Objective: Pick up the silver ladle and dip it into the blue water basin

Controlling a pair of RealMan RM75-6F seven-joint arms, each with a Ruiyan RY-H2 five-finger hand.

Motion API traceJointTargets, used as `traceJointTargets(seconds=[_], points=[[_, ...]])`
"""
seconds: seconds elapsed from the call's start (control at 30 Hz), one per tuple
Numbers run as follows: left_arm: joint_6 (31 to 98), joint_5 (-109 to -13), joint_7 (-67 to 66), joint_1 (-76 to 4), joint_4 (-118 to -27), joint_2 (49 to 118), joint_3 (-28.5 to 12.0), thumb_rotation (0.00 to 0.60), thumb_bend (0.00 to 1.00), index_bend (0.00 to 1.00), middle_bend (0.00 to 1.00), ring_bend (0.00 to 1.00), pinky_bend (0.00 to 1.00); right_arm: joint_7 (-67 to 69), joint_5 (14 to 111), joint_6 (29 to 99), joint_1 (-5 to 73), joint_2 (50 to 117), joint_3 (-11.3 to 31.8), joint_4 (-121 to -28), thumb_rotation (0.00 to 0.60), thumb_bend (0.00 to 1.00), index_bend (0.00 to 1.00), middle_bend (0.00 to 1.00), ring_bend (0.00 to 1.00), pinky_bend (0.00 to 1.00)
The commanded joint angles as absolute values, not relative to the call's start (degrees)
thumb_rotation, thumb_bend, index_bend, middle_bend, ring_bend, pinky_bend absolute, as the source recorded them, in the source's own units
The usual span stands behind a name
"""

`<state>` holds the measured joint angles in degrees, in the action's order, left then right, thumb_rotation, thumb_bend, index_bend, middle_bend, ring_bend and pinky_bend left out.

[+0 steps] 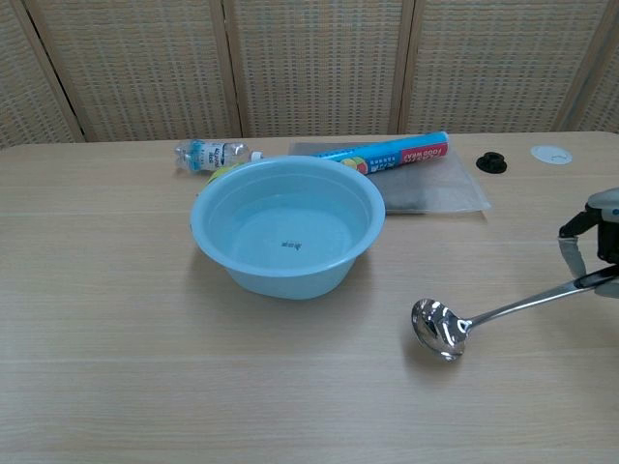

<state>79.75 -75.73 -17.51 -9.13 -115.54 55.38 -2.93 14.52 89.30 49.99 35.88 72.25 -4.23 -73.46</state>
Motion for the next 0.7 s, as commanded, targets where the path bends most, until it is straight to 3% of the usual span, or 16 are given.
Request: traceJointTargets(seconds=[0.03, 0.47, 0.7], points=[[79.7, -75.6, -17.5, -9.2, -115.5, 55.3, -3.0, 0.600, 0.00, 0.00, 0.00, 0.00, 0.00, 18.9, 91.7, 51.8, 35.3, 69.8, -5.5, -73.9, 0.600, 1.00, 0.88, 0.95, 0.94, 1.00], [79.4, -75.2, -18.2, -9.4, -115.6, 55.7, -2.8, 0.600, 0.00, 0.00, 0.00, 0.00, 0.00, 32.9, 98.0, 61.0, 32.4, 63.2, -9.3, -69.6, 0.600, 1.00, 0.89, 0.95, 0.94, 1.00], [79.3, -74.5, -17.9, -9.5, -115.7, 55.6, -3.1, 0.600, 0.00, 0.00, 0.00, 0.00, 0.00, 39.1, 97.6, 62.6, 33.4, 56.6, -8.4, -70.7, 0.600, 1.00, 0.89, 0.95, 0.94, 1.00]])
